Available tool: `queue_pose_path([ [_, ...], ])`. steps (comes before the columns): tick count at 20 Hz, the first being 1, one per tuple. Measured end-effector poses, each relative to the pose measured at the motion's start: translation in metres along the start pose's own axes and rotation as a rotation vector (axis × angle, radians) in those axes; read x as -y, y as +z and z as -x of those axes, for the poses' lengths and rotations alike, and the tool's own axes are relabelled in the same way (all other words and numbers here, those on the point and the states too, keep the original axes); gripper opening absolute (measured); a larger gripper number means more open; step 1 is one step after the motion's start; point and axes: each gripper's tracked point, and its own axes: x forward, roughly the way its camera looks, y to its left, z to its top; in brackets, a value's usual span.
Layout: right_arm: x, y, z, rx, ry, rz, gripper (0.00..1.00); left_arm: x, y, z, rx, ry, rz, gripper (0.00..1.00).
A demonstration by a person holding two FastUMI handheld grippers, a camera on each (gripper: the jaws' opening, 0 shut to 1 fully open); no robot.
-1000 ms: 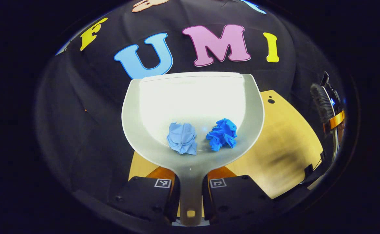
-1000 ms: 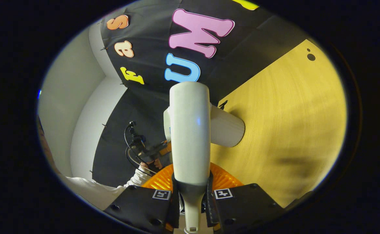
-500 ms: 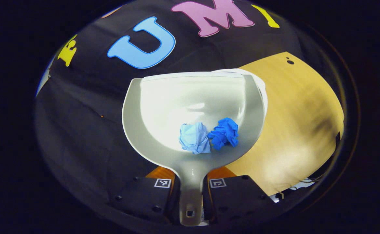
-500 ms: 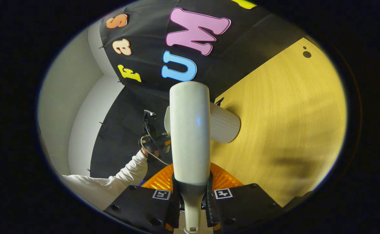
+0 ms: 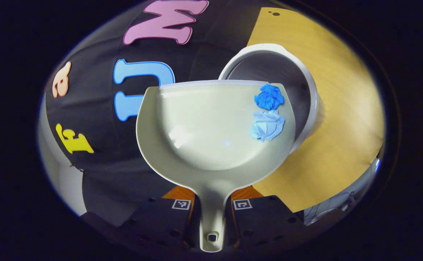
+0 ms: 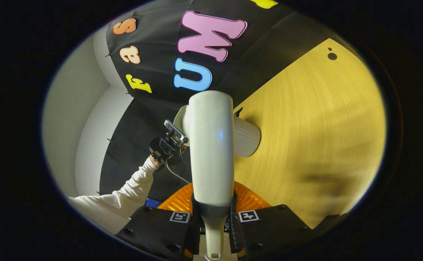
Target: Pick up the small broom and dustpan from the desktop, sweep the trash into the dustpan with the broom, and then empty the trash into the garbage bin.
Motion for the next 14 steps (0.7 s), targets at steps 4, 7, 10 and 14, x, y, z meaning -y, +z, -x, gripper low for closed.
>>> queue_pose_path([
  [4,0.005,-0.001,0.005,0.001,-0.017,0.004,0.34,-0.006,-0.001,-0.001,-0.002,0.155,-0.212,0.26],
  [7,0.006,0.001,0.006,0.009,-0.024,0.002,0.34,-0.012,0.0,0.001,0.002,0.221,-0.269,0.26],
  [10,0.007,0.001,0.006,0.012,-0.03,0.003,0.34,-0.004,0.001,-0.002,0.045,0.191,-0.168,0.26],
  [14,0.012,0.002,0.001,0.006,-0.047,0.0,0.34,0.014,0.016,0.005,0.117,0.036,0.173,0.24],
])
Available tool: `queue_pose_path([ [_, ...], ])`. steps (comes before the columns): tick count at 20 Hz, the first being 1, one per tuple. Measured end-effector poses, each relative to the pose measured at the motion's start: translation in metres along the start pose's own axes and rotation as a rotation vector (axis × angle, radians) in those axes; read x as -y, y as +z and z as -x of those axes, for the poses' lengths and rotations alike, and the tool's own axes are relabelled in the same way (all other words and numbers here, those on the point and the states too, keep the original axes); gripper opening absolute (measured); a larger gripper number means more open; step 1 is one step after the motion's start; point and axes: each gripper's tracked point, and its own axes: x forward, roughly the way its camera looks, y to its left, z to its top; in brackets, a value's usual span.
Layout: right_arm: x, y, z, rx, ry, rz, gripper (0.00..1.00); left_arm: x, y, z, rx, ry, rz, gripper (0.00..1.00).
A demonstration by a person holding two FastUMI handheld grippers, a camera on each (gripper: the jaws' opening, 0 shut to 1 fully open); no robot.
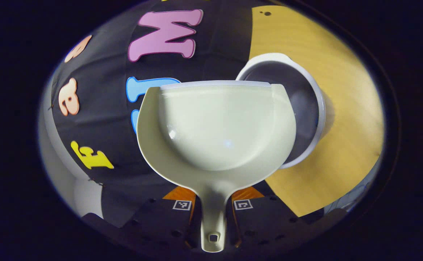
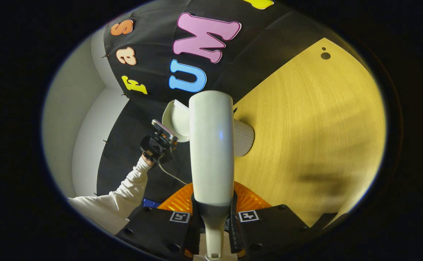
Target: Pick up the small broom and dustpan from the desktop, sweep the trash into the dustpan with the broom, and then empty the trash into the garbage bin.
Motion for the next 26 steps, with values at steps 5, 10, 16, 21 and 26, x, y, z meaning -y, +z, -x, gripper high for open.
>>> queue_pose_path([
  [5,0.001,-0.003,-0.016,-0.035,-0.024,0.0,0.34,0.022,0.04,0.03,0.113,-0.19,0.382,0.26],
  [10,0.023,0.0,-0.045,-0.074,-0.132,-0.019,0.34,0.098,0.1,0.1,0.183,-0.558,0.676,0.26],
  [16,0.113,-0.006,-0.07,-0.12,-0.552,-0.078,0.34,0.251,0.139,0.165,0.013,-1.017,0.805,0.28],
  [21,0.184,-0.032,-0.065,-0.19,-0.899,-0.137,0.34,0.34,0.145,0.162,-0.232,-1.101,0.774,0.27],
  [26,0.207,-0.055,-0.068,-0.243,-1.023,-0.134,0.35,0.356,0.152,0.146,-0.346,-1.09,0.74,0.27],
])
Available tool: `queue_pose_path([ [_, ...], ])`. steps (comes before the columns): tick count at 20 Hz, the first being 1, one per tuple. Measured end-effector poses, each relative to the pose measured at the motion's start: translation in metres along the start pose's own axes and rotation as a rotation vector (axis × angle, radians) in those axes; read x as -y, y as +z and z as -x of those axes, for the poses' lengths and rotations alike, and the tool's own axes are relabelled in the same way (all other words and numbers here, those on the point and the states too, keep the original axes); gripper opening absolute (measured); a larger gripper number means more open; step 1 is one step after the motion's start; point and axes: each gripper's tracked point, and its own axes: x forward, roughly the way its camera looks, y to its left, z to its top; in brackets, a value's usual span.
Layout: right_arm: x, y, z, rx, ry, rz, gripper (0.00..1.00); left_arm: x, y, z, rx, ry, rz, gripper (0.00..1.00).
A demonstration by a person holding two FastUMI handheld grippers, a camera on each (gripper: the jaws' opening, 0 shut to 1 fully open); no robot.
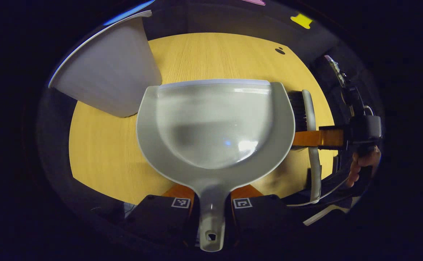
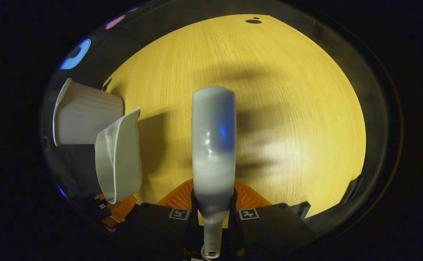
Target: Pick up the small broom and dustpan from the desktop, sweep the trash into the dustpan with the broom, and then empty the trash into the garbage bin.
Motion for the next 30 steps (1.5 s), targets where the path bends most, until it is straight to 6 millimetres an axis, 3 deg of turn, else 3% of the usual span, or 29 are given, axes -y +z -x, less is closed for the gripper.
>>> queue_pose_path([
  [3,0.001,-0.006,-0.01,-0.017,-0.058,0.031,0.31,0.016,0.013,-0.015,-0.018,0.039,-0.047,0.27],
  [7,0.018,-0.016,-0.019,-0.033,-0.14,0.072,0.35,0.034,0.01,-0.029,-0.074,0.01,-0.043,0.27],
  [11,0.031,-0.024,-0.026,-0.069,-0.175,0.053,0.35,0.034,0.011,-0.032,-0.066,0.055,-0.064,0.27],
  [17,0.025,-0.01,-0.031,-0.067,-0.195,0.104,0.35,0.042,0.004,-0.037,-0.063,0.046,-0.001,0.27],
  [21,0.024,-0.011,-0.031,-0.076,-0.187,0.119,0.39,0.044,0.005,-0.035,-0.069,0.052,0.001,0.28],
  [23,0.023,-0.012,-0.031,-0.081,-0.182,0.115,0.36,0.043,0.003,-0.034,-0.078,0.051,-0.001,0.28],
  [24,0.022,-0.013,-0.031,-0.083,-0.18,0.116,0.43,0.044,0.004,-0.034,-0.08,0.051,-0.002,0.29],
  [25,0.021,-0.014,-0.03,-0.083,-0.176,0.116,0.4,0.043,0.004,-0.035,-0.082,0.051,-0.005,0.29],
  [28,0.023,-0.014,-0.029,-0.082,-0.18,0.128,0.46,0.042,0.003,-0.032,-0.09,0.062,-0.021,0.31],
  [30,0.021,-0.017,-0.026,-0.082,-0.177,0.128,0.5,0.045,0.0,-0.031,-0.099,0.05,-0.027,0.51],
])
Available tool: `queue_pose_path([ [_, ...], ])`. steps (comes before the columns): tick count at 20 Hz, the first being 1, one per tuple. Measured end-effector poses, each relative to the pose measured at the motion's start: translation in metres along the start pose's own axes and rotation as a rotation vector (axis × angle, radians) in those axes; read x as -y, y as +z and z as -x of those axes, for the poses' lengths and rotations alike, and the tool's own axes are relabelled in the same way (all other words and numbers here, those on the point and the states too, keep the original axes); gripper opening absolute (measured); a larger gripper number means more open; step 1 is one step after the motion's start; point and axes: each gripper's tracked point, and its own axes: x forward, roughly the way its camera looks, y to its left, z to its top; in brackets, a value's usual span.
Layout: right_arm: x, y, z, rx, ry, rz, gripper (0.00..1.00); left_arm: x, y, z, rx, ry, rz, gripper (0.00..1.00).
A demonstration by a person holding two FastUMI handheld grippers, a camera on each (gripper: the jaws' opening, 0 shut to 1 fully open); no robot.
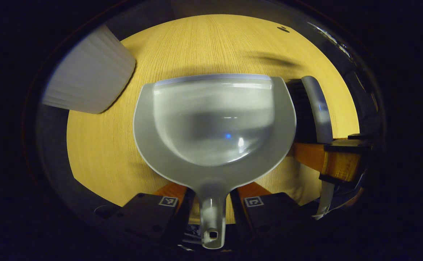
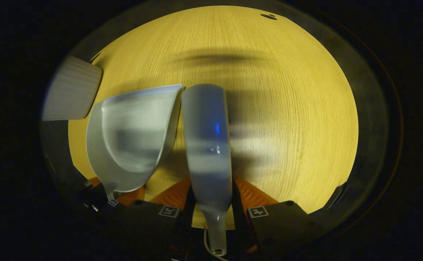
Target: Pick up the small broom and dustpan from the desktop, sweep the trash into the dustpan with the broom, and then empty the trash into the garbage bin.
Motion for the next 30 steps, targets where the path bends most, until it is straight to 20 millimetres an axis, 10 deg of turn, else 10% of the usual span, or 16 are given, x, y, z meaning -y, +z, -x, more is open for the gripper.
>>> queue_pose_path([
  [3,0.001,0.003,0.006,0.017,-0.005,0.011,0.99,0.009,-0.005,-0.001,-0.002,-0.046,0.027,0.7],
  [13,-0.016,-0.013,0.059,0.138,0.046,0.021,0.99,0.012,0.003,0.039,0.201,-0.07,-0.008,0.8],
  [18,-0.03,-0.029,0.107,0.264,0.101,-0.008,0.99,0.014,0.005,0.093,0.401,-0.082,-0.115,0.8],
  [30,-0.011,-0.019,0.311,1.082,-0.037,0.156,0.99,0.02,-0.041,0.21,1.166,0.01,-0.119,0.79],
])
